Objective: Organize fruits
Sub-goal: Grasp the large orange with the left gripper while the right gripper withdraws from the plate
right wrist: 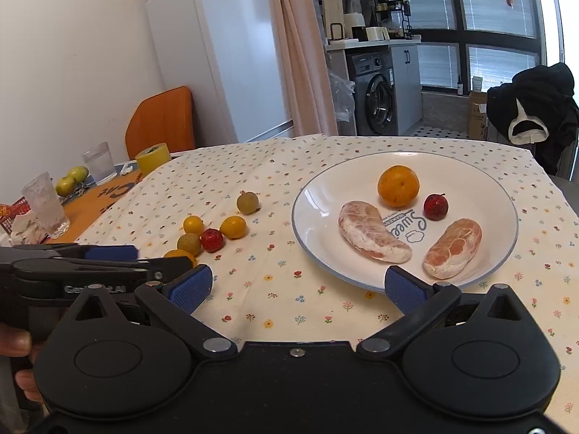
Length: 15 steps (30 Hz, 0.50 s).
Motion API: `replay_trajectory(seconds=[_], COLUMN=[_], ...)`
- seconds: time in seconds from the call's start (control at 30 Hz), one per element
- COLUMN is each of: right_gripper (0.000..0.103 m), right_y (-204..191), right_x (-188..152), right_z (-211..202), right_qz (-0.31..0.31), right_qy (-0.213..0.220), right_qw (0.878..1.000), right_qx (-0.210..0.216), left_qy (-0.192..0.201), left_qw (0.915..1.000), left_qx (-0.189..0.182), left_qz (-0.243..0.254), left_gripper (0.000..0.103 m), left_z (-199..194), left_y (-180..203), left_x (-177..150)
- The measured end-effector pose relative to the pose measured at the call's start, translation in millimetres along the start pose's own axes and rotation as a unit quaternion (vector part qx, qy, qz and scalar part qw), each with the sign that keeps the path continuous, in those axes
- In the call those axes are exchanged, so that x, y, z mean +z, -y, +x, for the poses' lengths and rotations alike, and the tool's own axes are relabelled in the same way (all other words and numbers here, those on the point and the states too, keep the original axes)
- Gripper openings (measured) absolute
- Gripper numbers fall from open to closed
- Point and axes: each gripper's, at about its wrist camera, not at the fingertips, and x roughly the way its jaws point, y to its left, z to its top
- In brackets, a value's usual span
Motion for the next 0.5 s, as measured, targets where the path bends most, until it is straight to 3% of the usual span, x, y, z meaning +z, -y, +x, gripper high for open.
replay_trajectory(seconds=[0.13,0.2,0.27,0.5], right_gripper=[0.103,0.103,0.103,0.1], right_y=[1.4,2.4,1.9,-7.9], right_x=[1.5,1.9,2.7,9.5], right_z=[-1.4,-1.2,-0.5,7.3], right_qz=[0.007,0.013,0.016,0.011], right_qy=[0.0,0.001,0.002,0.009], right_qw=[1.0,1.0,1.0,1.0], right_qx=[0.005,0.01,0.016,0.028], left_qy=[-0.004,-0.013,-0.016,-0.011], left_qw=[1.0,0.9999,0.9997,0.9997], left_qx=[0.002,0.002,-0.013,-0.007], left_qz=[-0.002,-0.004,-0.013,-0.021], left_gripper=[0.07,0.046,0.036,0.035], left_z=[5.8,9.3,10.3,2.6], left_y=[0.0,-1.8,-5.6,-15.8], left_x=[-1.8,-2.6,-3.1,-2.2])
